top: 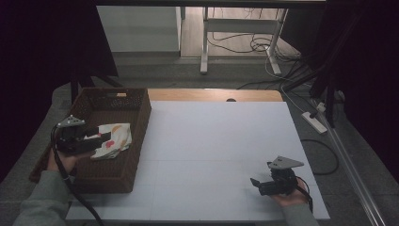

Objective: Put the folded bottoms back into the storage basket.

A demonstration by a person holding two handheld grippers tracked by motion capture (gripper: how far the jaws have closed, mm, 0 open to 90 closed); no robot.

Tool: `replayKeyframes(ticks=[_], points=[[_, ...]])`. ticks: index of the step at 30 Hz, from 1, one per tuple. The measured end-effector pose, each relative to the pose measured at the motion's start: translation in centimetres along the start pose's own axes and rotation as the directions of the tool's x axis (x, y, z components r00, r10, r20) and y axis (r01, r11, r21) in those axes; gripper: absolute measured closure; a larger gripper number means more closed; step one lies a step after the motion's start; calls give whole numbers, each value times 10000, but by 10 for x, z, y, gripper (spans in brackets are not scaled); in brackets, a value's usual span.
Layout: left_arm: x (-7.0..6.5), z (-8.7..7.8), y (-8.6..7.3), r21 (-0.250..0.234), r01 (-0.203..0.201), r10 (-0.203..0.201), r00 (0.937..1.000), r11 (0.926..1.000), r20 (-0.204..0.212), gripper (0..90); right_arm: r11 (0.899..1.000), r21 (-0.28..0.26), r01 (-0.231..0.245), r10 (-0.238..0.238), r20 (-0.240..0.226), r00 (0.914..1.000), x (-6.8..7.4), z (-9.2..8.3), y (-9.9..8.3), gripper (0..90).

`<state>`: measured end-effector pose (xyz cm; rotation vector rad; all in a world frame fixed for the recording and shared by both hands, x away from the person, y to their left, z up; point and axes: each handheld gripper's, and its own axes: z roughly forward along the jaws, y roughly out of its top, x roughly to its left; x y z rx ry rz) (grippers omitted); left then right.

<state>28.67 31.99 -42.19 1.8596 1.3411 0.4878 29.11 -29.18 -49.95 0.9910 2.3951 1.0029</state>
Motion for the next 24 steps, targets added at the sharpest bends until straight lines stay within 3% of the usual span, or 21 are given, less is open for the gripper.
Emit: replayKeyframes(ticks=[10,18,24], points=[[-30,-11,-8,-399,-484,510,9963,9980,691,385,10000,11,33,-33,-10,10000,0,0,0,88],[-45,-9,-21,-571,-343,409,9922,9978,1179,381,10000,-29,60,-61,-55,10000,0,0,0,88],[-56,-6,-28,-625,-435,508,9915,9971,1195,380,10000,2,67,-67,-56,10000,0,0,0,88]])
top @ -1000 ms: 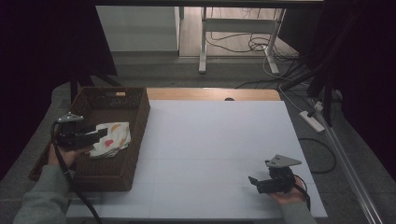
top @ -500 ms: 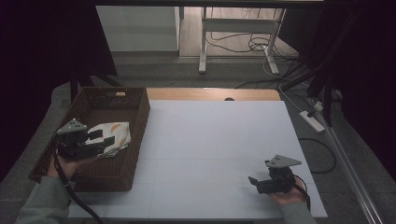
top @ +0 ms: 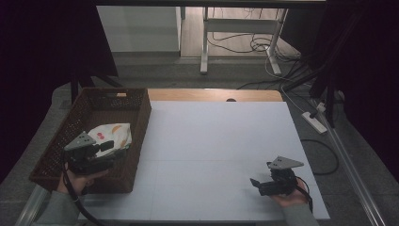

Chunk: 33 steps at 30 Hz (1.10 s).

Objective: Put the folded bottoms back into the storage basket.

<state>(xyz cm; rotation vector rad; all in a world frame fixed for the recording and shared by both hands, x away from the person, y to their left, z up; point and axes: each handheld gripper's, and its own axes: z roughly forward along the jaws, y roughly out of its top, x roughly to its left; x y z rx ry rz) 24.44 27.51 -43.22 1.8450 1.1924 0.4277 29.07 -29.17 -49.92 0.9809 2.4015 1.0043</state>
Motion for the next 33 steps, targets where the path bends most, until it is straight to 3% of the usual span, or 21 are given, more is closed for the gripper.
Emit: replayKeyframes(ticks=[9,18,33], points=[[-14,0,-11,-257,-59,65,9997,9997,226,375,10000,-47,-43,43,26,10000,0,-1,0,88],[-29,-2,-16,-248,-496,500,9986,9985,158,369,10000,-44,-5,5,22,10000,1,-1,1,89],[-28,-8,-18,-518,-431,441,9988,9977,189,364,9998,-181,-25,27,98,9999,0,-3,1,92]])
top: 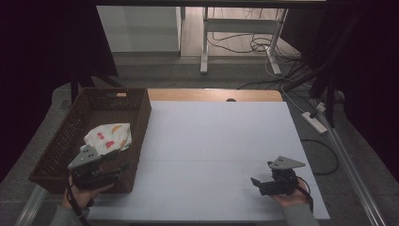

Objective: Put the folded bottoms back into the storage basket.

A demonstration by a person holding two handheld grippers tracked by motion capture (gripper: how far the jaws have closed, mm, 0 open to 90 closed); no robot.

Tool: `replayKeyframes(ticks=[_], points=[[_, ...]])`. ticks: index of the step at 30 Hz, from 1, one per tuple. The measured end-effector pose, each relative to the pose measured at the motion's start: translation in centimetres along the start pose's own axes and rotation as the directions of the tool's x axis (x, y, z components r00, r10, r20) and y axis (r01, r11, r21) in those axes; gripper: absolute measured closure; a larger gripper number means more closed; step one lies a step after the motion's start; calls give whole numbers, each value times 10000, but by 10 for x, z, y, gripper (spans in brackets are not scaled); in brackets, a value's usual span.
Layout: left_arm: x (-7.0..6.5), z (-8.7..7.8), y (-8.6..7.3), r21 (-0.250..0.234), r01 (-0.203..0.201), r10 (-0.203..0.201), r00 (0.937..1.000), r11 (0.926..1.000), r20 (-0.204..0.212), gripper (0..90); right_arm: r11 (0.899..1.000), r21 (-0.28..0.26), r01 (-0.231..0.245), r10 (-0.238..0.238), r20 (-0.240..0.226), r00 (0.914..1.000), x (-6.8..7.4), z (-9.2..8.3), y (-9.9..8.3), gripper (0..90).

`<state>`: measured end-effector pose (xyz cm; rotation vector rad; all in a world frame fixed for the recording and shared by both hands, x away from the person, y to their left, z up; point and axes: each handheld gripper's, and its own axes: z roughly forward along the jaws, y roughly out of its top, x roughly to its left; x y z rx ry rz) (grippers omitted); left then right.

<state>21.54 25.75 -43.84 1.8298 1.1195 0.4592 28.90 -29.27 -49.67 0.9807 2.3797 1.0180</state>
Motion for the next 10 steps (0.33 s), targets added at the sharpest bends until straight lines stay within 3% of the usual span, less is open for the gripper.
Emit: replayKeyframes(ticks=[10], points=[[1,-3,-1,-220,125,-125,9999,9997,19,347,9997,-201,106,-107,-43,9999,1,-3,0,92]])
